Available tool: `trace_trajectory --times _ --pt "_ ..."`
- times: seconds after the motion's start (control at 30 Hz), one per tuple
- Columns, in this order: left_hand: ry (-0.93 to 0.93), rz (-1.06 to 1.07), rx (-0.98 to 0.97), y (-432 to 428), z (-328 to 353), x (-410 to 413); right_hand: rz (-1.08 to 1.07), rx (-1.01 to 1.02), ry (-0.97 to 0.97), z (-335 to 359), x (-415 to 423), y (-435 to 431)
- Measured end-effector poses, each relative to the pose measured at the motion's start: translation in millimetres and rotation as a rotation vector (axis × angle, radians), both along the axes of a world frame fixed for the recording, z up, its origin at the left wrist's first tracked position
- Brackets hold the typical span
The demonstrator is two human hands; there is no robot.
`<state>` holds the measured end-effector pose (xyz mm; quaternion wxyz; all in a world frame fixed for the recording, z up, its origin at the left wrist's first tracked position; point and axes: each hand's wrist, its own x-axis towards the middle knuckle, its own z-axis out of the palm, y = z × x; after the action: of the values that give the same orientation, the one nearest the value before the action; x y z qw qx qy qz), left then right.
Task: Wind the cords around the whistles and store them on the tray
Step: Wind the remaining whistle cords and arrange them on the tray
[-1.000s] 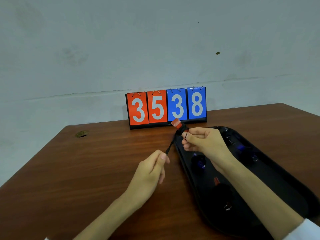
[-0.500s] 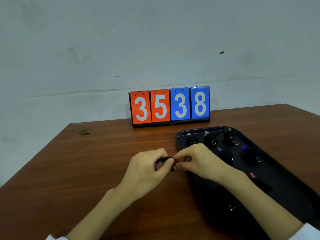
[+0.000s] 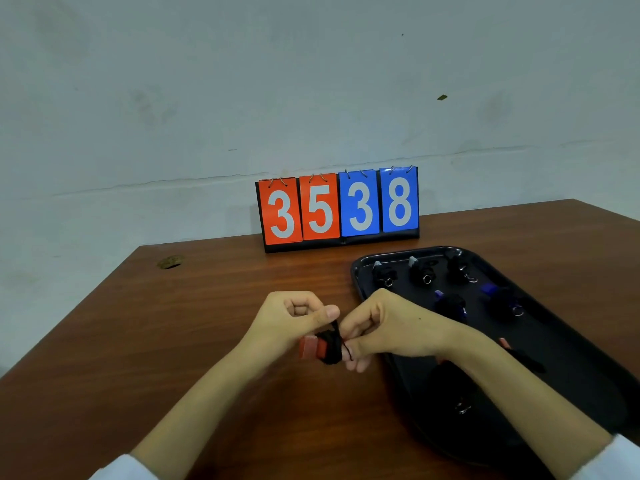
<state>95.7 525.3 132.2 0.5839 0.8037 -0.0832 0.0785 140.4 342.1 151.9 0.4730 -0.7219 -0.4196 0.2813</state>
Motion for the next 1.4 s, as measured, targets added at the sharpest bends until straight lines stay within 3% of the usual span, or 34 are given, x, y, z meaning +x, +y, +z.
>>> trace_trajectory --times 0.13,0.37,0.5,0.77,0.93,1.13,1.27,1.4 --pt "0.076 0.05 -0.02 -5 -4 0 -0.127 0.067 -0.01 3 7 -5" --pt "0.125 -0.045 -0.123 -9 -13 -2 -0.374 0.155 -0.018 2 11 -4" --pt "0.122 -0.041 -0.015 -11 -17 -1 -0.519 0.141 -0.103 -3 13 -3" --pt "0.024 0.068 0.173 -16 -19 -1 -0.755 -0.041 -0.529 -12 14 -2" --pt "-0.142 0.219 0.265 -13 -20 -2 -0.759 -0.133 -0.65 -10 10 -2" --pt "-0.54 0.246 0.463 -12 -21 -2 -0.662 -0.236 -0.711 -8 6 1" --pt "-0.525 0.279 0.41 -13 -19 -3 -0.541 -0.241 -0.798 -11 -2 8" --pt "-0.327 0.351 0.138 -13 -15 -5 -0.499 -0.234 -0.864 -12 -6 11"
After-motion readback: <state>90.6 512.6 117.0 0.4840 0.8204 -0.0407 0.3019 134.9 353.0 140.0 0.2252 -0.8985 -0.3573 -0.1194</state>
